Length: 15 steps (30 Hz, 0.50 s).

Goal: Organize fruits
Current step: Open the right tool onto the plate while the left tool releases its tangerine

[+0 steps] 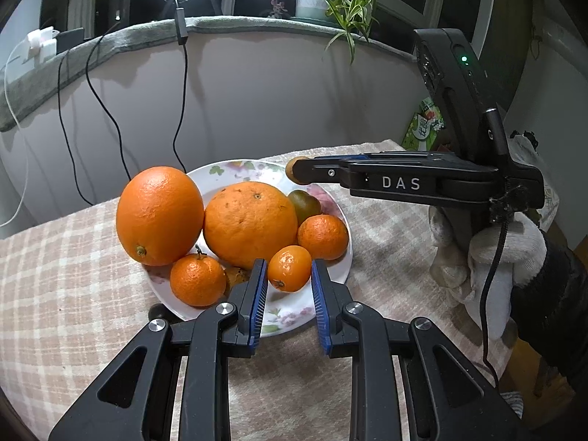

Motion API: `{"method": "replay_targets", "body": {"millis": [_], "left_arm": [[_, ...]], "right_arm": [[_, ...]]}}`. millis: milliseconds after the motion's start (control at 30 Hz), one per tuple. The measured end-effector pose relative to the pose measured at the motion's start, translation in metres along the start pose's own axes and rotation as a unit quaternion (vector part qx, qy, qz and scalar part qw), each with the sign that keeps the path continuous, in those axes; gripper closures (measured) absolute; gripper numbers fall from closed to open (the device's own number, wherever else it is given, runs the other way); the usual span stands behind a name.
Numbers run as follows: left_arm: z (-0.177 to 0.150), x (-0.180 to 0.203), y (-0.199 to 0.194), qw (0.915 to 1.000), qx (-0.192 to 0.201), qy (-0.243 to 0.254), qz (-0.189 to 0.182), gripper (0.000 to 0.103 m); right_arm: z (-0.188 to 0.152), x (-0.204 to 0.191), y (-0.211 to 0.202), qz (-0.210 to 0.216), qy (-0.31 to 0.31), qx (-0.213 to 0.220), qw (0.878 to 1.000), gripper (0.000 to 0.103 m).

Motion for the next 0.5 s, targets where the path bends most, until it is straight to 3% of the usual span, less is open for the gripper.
{"method": "replay_targets", "body": {"millis": [300,433,500], "left_arm": [[-0.0004,-0.0021,-0.0013,1.0,0.001,-0.002,0.002,0.08],[-0.0008,-0.0036,-0.0022,1.0,0.002,-0.004,0.004,0.072],[-0.0014,-0.0047,-0.0033,1.0,0.003,-0.004,0.006,0.067]], "right_arm": [[-0.0004,-0.0005,0.0032,-0.001,0.005,-0.001,1.0,0.078],[-0.0006,-0.0017,0.0024,0.0,0.007,0.008,1.0,0.046],[-0.0011,-0.0033,0.0022,0.002,0.006,0.008,1.0,0.045]]}}
Point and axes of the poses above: each gripper's, at about its wrist camera, not at the fingertips, and y roughly the way its jaws point, x to its right, z to its top, the point moved 2 cm from there along y, roughly the way its jaws point, and after that the axes turned 2 degrees about y, right-handed, at the moved point
